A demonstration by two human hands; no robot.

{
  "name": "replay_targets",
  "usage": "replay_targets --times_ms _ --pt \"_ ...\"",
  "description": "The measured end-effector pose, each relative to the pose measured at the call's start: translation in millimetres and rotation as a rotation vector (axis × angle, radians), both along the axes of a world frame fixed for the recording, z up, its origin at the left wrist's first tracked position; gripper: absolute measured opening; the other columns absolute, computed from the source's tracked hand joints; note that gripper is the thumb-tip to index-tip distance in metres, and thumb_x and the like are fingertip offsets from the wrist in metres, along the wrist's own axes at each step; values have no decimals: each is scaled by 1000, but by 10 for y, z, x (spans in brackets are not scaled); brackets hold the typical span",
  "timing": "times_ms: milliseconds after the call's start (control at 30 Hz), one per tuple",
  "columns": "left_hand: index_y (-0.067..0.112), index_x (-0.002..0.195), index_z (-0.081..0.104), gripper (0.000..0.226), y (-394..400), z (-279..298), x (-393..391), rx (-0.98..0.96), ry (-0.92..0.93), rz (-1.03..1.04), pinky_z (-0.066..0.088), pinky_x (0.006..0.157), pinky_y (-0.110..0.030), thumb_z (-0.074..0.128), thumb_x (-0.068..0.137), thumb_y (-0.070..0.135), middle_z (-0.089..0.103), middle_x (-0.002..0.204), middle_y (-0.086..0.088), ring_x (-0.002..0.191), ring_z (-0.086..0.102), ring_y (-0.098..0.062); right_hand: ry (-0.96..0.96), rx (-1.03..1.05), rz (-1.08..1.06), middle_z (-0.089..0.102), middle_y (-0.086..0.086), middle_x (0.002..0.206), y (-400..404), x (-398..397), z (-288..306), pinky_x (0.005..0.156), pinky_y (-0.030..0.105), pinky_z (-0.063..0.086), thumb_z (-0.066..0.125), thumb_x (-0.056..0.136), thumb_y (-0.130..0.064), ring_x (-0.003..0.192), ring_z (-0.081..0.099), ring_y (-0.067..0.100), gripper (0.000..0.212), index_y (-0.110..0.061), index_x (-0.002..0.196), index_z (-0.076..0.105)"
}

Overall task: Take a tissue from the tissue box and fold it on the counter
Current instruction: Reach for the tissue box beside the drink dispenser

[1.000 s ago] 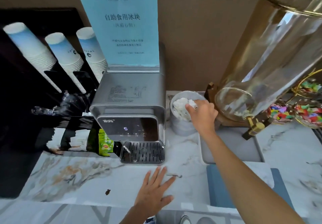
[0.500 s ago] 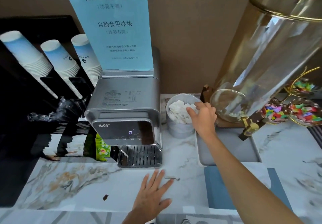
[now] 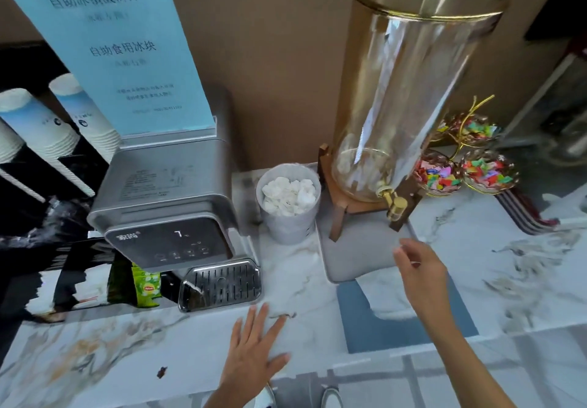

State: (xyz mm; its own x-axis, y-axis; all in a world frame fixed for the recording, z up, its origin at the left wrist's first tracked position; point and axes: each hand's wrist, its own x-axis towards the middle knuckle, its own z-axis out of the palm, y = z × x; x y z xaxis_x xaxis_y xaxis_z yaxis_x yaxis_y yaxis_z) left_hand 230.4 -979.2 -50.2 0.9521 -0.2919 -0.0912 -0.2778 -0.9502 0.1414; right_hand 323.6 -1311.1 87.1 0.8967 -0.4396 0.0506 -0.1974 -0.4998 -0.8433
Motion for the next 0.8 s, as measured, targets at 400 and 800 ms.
replay_targets --times_ms 400,800 --pt "27 142 54 73 -122 58 -38 -27 51 95 -1 116 -37 27 92 72 42 154 -16 151 -17 -13 474 -393 -46 57 23 131 -897 -104 -546 95 51 46 68 89 -37 115 52 46 42 -6 117 68" --pt "23 137 61 83 -344 252 -82 -124 157 175 -3 116 -28 13 91 74 45 152 -15 144 30 -28 541 -339 -75 56 15 122 -848 -7 -561 89 46 45 73 86 -28 107 51 41 19 -9 88 78"
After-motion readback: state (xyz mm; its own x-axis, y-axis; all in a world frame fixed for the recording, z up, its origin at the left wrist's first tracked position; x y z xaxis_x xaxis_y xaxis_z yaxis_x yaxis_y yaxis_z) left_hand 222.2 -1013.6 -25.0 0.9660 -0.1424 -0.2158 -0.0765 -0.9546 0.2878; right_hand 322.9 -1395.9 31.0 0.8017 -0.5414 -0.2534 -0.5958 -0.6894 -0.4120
